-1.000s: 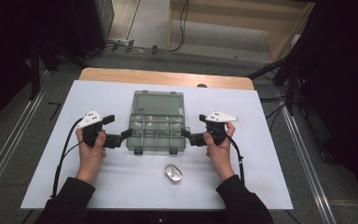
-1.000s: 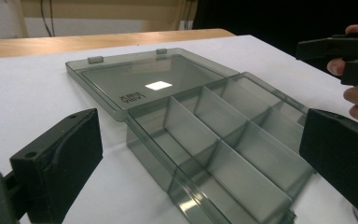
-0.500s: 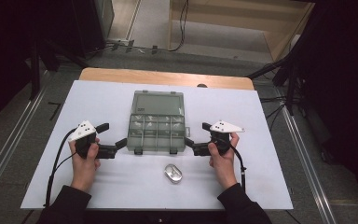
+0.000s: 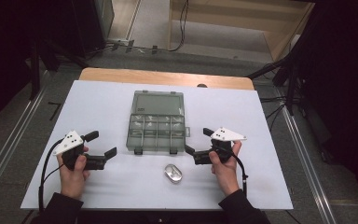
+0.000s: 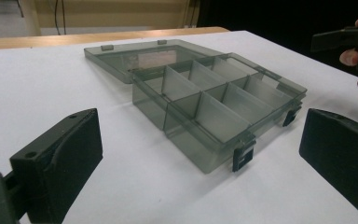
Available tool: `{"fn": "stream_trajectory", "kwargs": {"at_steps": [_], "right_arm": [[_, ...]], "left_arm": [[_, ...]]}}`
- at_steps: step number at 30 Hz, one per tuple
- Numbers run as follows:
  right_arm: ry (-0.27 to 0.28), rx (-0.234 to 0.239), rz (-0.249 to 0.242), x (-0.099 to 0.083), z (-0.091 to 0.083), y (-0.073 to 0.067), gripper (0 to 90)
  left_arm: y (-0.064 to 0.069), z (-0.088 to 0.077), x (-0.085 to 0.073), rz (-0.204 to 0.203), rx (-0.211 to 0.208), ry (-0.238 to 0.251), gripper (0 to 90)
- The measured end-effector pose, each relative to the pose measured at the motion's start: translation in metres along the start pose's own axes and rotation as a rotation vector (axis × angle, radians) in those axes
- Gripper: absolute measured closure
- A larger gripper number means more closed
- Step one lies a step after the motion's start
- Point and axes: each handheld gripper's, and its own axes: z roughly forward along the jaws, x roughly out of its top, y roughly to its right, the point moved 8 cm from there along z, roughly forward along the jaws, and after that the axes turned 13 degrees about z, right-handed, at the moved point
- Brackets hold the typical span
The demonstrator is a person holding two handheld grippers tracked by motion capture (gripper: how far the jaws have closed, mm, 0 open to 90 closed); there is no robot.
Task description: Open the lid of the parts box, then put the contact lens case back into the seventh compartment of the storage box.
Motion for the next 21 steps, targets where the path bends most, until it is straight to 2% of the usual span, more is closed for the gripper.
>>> {"fn": "stream_trajectory", "kwargs": {"at_steps": [7,10,21], "right_arm": [[0.000,-0.003,-0.022,-0.002,-0.008,0.001,0.0],[-0.009,-0.005,-0.018,-0.004,-0.008,0.001,0.0],[-0.045,0.039,-0.051,-0.009,-0.006,-0.018,0.0]], "left_arm": [[-0.004,-0.016,-0.008,0.002,0.024,-0.007,0.0],[-0.004,-0.022,-0.012,-0.005,0.029,-0.007,0.0],[-0.005,-0.037,-0.023,-0.009,0.041,-0.011,0.0]]}}
